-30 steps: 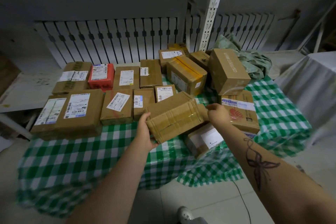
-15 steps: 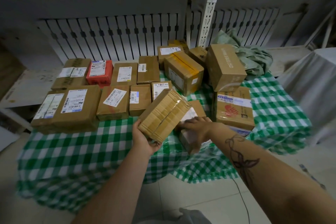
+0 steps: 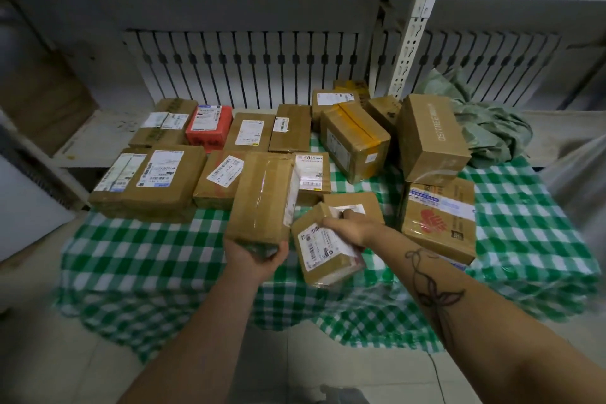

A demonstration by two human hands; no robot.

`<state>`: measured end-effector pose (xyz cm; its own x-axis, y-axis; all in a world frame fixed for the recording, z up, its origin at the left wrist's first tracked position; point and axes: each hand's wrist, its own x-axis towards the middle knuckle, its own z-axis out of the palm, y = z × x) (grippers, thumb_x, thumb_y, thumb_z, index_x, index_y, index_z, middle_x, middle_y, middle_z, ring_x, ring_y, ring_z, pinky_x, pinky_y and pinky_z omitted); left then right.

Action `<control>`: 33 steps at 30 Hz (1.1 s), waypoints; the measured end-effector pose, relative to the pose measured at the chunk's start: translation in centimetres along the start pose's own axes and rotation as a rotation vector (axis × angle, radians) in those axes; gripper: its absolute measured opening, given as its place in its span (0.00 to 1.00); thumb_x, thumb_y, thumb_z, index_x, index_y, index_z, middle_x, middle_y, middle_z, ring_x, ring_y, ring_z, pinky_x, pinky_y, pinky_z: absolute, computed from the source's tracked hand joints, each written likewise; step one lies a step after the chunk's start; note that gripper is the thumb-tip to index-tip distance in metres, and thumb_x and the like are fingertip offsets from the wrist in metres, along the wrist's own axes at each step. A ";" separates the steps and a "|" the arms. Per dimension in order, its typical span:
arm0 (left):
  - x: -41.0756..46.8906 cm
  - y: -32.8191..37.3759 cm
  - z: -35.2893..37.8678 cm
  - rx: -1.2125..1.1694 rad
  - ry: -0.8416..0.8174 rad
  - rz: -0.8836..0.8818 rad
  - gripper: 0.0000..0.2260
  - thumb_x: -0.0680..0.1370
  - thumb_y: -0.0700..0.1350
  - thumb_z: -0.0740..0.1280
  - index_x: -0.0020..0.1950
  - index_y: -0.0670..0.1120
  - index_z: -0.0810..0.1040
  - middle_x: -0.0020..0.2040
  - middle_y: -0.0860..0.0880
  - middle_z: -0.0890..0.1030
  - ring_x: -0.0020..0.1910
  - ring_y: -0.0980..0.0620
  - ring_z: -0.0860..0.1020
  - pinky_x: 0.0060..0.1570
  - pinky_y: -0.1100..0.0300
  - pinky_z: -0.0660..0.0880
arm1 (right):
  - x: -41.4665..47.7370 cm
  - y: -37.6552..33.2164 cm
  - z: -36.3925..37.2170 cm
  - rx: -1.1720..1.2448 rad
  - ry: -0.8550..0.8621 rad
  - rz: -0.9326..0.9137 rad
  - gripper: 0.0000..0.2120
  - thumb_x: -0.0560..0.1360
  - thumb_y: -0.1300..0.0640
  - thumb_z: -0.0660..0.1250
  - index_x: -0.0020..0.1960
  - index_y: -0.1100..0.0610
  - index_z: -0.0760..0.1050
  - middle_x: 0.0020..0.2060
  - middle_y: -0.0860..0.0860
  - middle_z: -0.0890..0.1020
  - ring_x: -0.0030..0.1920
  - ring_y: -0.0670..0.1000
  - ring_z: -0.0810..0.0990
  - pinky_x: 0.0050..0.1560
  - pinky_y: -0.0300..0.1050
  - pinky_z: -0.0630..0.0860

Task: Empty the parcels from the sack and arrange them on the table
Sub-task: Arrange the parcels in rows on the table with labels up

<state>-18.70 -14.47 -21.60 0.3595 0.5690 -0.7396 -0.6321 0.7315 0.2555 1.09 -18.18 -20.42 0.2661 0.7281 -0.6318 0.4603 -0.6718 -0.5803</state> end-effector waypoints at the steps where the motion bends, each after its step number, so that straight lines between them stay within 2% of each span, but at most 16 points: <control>1: 0.1 0.3 -0.3 -0.033 0.015 0.003 0.27 0.73 0.64 0.59 0.66 0.49 0.69 0.63 0.36 0.70 0.57 0.37 0.73 0.37 0.53 0.79 | 0.2 -0.4 0.2 0.049 -0.031 0.011 0.33 0.74 0.37 0.61 0.69 0.59 0.63 0.58 0.57 0.77 0.51 0.57 0.77 0.50 0.49 0.75; 4: 0.3 1.3 -1.2 -0.102 0.081 -0.015 0.28 0.73 0.64 0.59 0.67 0.48 0.67 0.64 0.36 0.68 0.54 0.36 0.73 0.33 0.54 0.79 | 1.0 -1.3 0.8 0.103 -0.064 -0.015 0.33 0.73 0.35 0.61 0.67 0.58 0.65 0.58 0.57 0.79 0.53 0.57 0.79 0.53 0.51 0.76; 7: -0.2 1.9 -2.1 -0.114 0.112 -0.046 0.28 0.73 0.66 0.57 0.65 0.48 0.67 0.61 0.36 0.69 0.48 0.34 0.72 0.35 0.54 0.77 | 1.8 -2.2 1.5 0.062 -0.062 -0.073 0.42 0.61 0.29 0.64 0.65 0.57 0.71 0.57 0.55 0.81 0.54 0.56 0.81 0.60 0.54 0.76; 9: -0.6 2.2 -2.6 -0.103 0.143 -0.059 0.27 0.74 0.66 0.56 0.64 0.48 0.68 0.59 0.37 0.70 0.47 0.34 0.71 0.37 0.54 0.76 | 2.6 -2.7 2.2 0.008 -0.028 -0.119 0.44 0.57 0.29 0.64 0.64 0.54 0.72 0.58 0.54 0.81 0.54 0.56 0.81 0.60 0.54 0.76; 11: -0.9 2.6 -3.0 -0.147 0.206 -0.077 0.25 0.75 0.64 0.58 0.63 0.47 0.68 0.64 0.35 0.66 0.53 0.34 0.71 0.38 0.55 0.77 | 2.6 -3.4 2.9 -0.035 0.034 -0.124 0.43 0.58 0.30 0.65 0.66 0.54 0.69 0.60 0.53 0.79 0.56 0.56 0.79 0.59 0.53 0.75; 13: -1.4 3.2 -3.3 -0.201 0.264 -0.120 0.22 0.75 0.61 0.62 0.61 0.46 0.67 0.71 0.33 0.55 0.62 0.36 0.69 0.46 0.57 0.79 | 2.4 -4.3 3.7 -0.061 0.101 -0.110 0.43 0.63 0.31 0.64 0.69 0.55 0.63 0.63 0.55 0.76 0.60 0.58 0.77 0.58 0.50 0.74; 14: -1.6 3.7 -3.4 -0.206 0.280 -0.138 0.22 0.75 0.59 0.63 0.62 0.47 0.67 0.73 0.33 0.51 0.64 0.37 0.68 0.50 0.57 0.79 | 2.4 -4.7 4.0 -0.076 0.135 -0.104 0.41 0.67 0.32 0.63 0.71 0.56 0.61 0.63 0.56 0.75 0.61 0.59 0.76 0.56 0.49 0.73; 16: -1.9 4.8 -3.7 -0.167 0.288 -0.159 0.24 0.75 0.58 0.64 0.66 0.47 0.66 0.73 0.32 0.49 0.64 0.37 0.69 0.53 0.57 0.79 | 2.7 -5.5 4.4 -0.129 0.189 -0.094 0.39 0.69 0.33 0.62 0.69 0.57 0.60 0.63 0.57 0.74 0.59 0.60 0.76 0.54 0.50 0.75; 19: -1.1 6.3 -4.3 0.089 0.248 -0.128 0.33 0.75 0.70 0.50 0.68 0.47 0.67 0.66 0.33 0.66 0.57 0.33 0.73 0.45 0.50 0.81 | 2.8 -7.0 4.6 -0.168 0.231 -0.061 0.37 0.65 0.30 0.63 0.63 0.54 0.61 0.58 0.57 0.75 0.54 0.60 0.78 0.50 0.57 0.80; 21: -0.5 7.1 -4.7 0.228 0.197 -0.070 0.40 0.70 0.75 0.44 0.68 0.48 0.67 0.65 0.35 0.70 0.59 0.32 0.72 0.41 0.44 0.80 | 2.9 -7.8 4.7 -0.189 0.253 -0.038 0.38 0.64 0.29 0.63 0.63 0.54 0.62 0.58 0.58 0.74 0.54 0.61 0.77 0.45 0.56 0.81; 22: -0.1 7.6 -5.1 0.240 0.162 -0.045 0.42 0.68 0.76 0.46 0.70 0.49 0.66 0.68 0.35 0.69 0.62 0.31 0.71 0.41 0.43 0.80 | 2.9 -8.2 4.8 -0.195 0.260 -0.024 0.40 0.65 0.28 0.62 0.65 0.55 0.62 0.59 0.58 0.74 0.54 0.60 0.77 0.40 0.53 0.81; 24: 0.3 8.2 -5.5 0.203 0.082 0.001 0.40 0.68 0.74 0.56 0.72 0.50 0.64 0.70 0.36 0.67 0.66 0.31 0.68 0.46 0.41 0.79 | 2.8 -8.8 5.0 -0.179 0.266 0.008 0.47 0.63 0.24 0.59 0.68 0.57 0.60 0.61 0.59 0.73 0.50 0.60 0.79 0.32 0.47 0.79; 26: 0.3 8.6 -5.9 0.223 0.016 0.059 0.37 0.68 0.64 0.68 0.72 0.51 0.64 0.70 0.39 0.67 0.66 0.32 0.68 0.53 0.39 0.77 | 3.0 -9.2 5.3 -0.140 0.267 0.034 0.50 0.60 0.21 0.57 0.69 0.56 0.60 0.59 0.59 0.75 0.43 0.58 0.81 0.35 0.50 0.82; 28: 0.2 8.7 -5.9 0.360 -0.029 0.098 0.36 0.67 0.51 0.74 0.72 0.51 0.62 0.69 0.40 0.68 0.63 0.37 0.71 0.57 0.40 0.75 | 3.3 -9.6 5.6 -0.089 0.255 0.050 0.50 0.58 0.21 0.58 0.68 0.55 0.60 0.55 0.58 0.78 0.37 0.56 0.83 0.38 0.51 0.83; 30: 0.3 8.0 -5.6 0.698 0.056 0.173 0.44 0.65 0.44 0.77 0.74 0.53 0.55 0.71 0.41 0.65 0.60 0.41 0.71 0.61 0.44 0.72 | 3.4 -9.8 5.6 -0.024 0.242 0.058 0.50 0.58 0.22 0.58 0.68 0.56 0.61 0.52 0.57 0.80 0.38 0.57 0.83 0.44 0.55 0.82; 33: 1.2 7.4 -5.7 1.261 0.349 0.385 0.62 0.56 0.52 0.82 0.75 0.57 0.38 0.76 0.44 0.51 0.73 0.40 0.58 0.69 0.41 0.61 | 3.7 -10.2 5.4 0.002 0.224 0.073 0.50 0.62 0.24 0.58 0.71 0.58 0.60 0.58 0.58 0.78 0.51 0.59 0.80 0.54 0.56 0.79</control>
<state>-26.83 -10.54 -24.15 -0.0052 0.8268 -0.5625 0.4659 0.4998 0.7302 -7.24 -9.41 -19.60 0.4799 0.6898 -0.5421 0.4314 -0.7236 -0.5388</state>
